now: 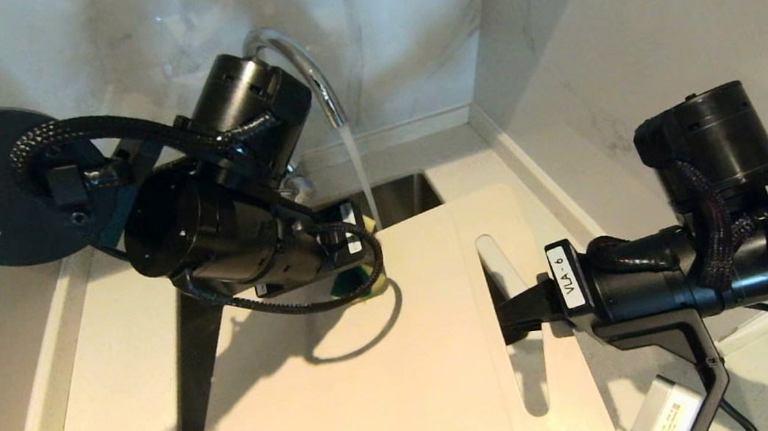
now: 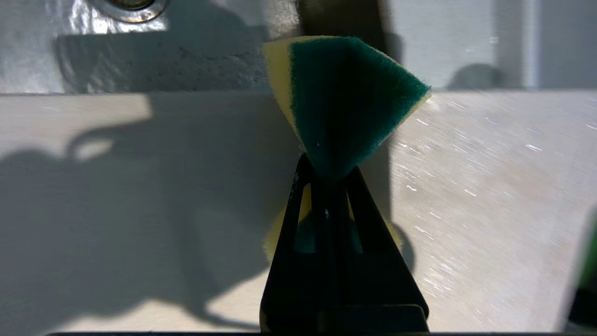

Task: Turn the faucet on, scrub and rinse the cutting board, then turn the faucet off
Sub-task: Scrub the cutting board underwater

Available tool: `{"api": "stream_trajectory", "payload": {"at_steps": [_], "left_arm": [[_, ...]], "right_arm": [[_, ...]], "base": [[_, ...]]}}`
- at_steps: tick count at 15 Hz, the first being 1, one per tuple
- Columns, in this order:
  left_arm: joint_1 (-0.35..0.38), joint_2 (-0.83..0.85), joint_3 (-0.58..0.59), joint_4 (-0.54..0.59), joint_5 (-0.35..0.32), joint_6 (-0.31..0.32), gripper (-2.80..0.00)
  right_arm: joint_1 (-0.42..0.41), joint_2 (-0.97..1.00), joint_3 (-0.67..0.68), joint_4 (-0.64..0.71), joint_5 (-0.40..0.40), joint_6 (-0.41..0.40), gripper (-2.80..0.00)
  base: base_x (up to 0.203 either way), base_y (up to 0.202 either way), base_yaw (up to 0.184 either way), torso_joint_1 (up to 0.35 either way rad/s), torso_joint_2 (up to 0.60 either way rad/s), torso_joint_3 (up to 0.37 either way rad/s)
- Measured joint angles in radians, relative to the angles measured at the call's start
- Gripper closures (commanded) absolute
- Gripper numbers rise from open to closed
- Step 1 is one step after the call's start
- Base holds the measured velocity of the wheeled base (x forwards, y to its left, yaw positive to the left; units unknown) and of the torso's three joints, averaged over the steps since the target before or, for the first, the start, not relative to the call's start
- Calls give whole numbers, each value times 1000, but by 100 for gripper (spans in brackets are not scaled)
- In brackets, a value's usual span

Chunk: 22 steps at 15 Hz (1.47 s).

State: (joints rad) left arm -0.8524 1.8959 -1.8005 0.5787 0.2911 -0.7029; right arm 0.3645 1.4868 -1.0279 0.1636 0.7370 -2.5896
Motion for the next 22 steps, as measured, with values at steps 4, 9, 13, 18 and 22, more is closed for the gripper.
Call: {"api": "stream_trajectory", "payload": {"at_steps": [4,9,13,18,22], "left_arm": [[54,1,93,-4,-25,-10,0],[123,-66,320,-100,-63,-10,0],[192,-109,522,-256,-72,-7,0],[306,-139,648,-338,-124,19,0],[398,-166,726,-380,-184,60,0]], "right_arm": [[0,0,3,0,0,1,0],[0,4,-3,-4,1,1,0],[-1,5,-2,-6,2,1,0],[-1,4,-1,-7,3,1,0],[-1,4,-1,-7,4,1,0]], "base": [[0,0,0,0,0,0],[0,0,0,0,0,0],[0,0,0,0,0,0],[0,0,0,0,0,0],[0,0,0,0,0,0]]}}
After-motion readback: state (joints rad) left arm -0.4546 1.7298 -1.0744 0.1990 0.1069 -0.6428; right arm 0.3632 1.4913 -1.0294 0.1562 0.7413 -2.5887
